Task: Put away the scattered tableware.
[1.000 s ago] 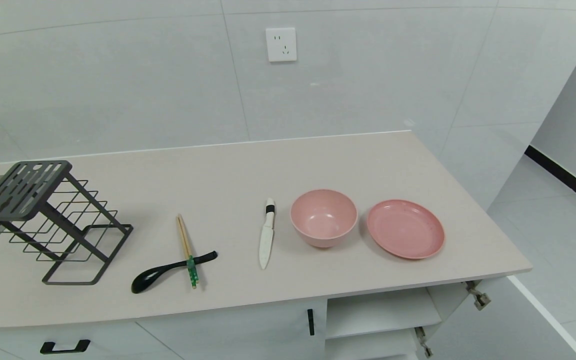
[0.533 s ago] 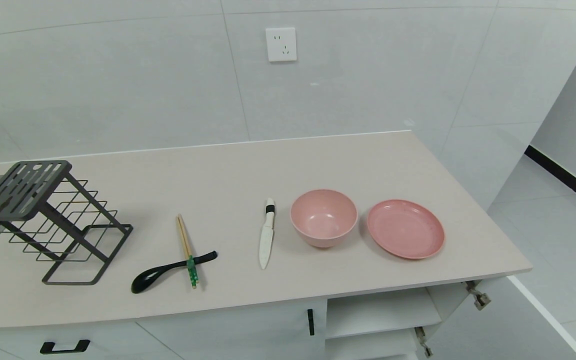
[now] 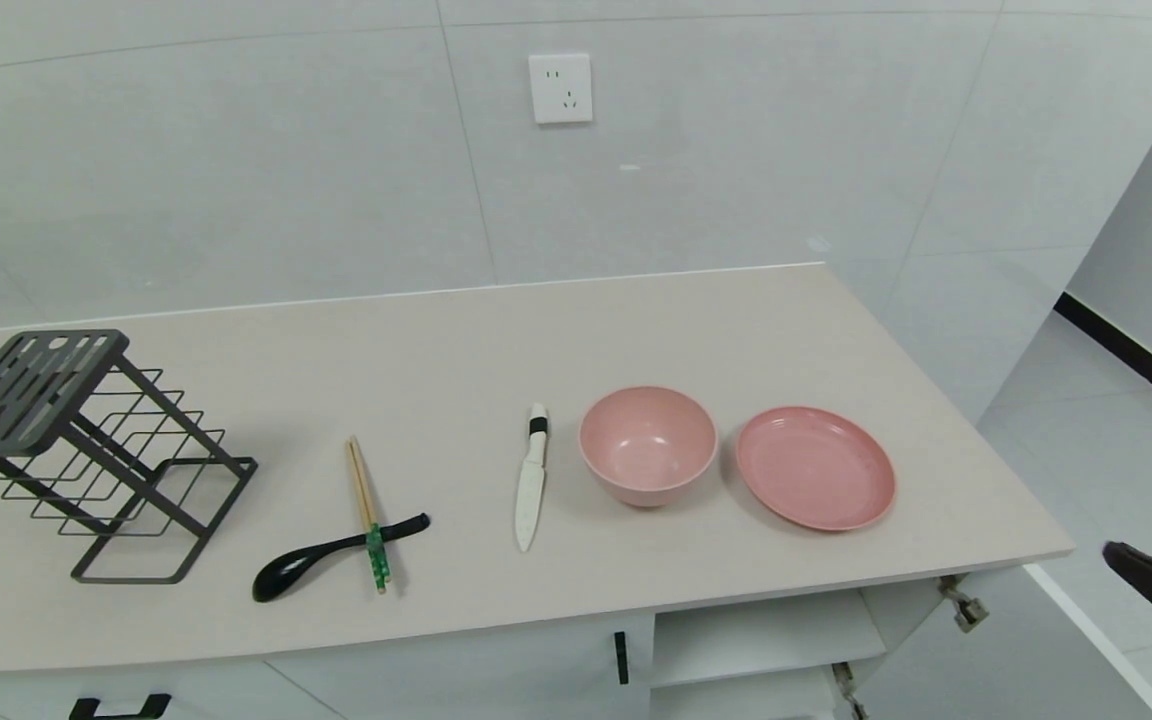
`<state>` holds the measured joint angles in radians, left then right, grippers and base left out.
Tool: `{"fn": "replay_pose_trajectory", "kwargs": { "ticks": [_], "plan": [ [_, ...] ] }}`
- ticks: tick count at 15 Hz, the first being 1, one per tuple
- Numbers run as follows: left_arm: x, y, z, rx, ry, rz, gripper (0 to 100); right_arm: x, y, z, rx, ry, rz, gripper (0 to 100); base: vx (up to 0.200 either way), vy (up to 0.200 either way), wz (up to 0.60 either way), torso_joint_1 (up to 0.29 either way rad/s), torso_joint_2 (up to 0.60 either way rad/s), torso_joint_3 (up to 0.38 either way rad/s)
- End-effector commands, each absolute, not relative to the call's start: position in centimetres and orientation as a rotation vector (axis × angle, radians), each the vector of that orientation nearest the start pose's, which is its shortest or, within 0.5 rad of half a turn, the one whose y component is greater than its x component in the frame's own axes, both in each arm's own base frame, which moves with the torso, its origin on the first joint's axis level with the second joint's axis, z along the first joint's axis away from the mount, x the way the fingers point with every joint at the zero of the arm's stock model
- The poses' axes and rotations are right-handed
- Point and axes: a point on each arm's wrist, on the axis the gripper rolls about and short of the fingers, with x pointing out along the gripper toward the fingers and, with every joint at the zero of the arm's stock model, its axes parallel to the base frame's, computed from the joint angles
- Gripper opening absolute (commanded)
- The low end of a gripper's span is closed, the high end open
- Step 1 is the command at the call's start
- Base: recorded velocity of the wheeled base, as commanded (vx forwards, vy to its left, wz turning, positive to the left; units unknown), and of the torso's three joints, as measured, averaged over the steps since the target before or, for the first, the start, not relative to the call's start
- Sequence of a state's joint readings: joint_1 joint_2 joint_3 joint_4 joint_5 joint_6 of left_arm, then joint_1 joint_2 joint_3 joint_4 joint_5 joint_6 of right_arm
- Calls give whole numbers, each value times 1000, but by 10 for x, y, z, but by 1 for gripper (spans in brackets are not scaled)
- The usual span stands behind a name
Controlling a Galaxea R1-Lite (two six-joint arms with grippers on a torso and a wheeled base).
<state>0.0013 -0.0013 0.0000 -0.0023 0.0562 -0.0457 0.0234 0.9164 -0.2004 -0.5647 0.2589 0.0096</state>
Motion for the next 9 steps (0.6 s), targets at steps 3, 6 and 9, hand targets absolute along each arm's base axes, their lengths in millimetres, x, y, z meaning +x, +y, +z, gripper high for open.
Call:
{"fn": "replay_pose_trajectory", "kwargs": {
  "ticks": [3, 6, 9],
  "plan": [
    [-23, 1, 76, -46, -4, 58, 100, 158, 10, 130, 27, 326, 327, 100, 0, 0, 0, 0, 0, 0],
    [-23, 1, 76, -46, -4, 58, 100, 169, 11, 127, 25, 354, 350, 100, 0, 0, 0, 0, 0, 0],
    [-23, 1, 76, -41, -4, 58, 100, 182, 12, 128, 26, 352, 360, 100, 0, 0, 0, 0, 0, 0]
  ]
}}
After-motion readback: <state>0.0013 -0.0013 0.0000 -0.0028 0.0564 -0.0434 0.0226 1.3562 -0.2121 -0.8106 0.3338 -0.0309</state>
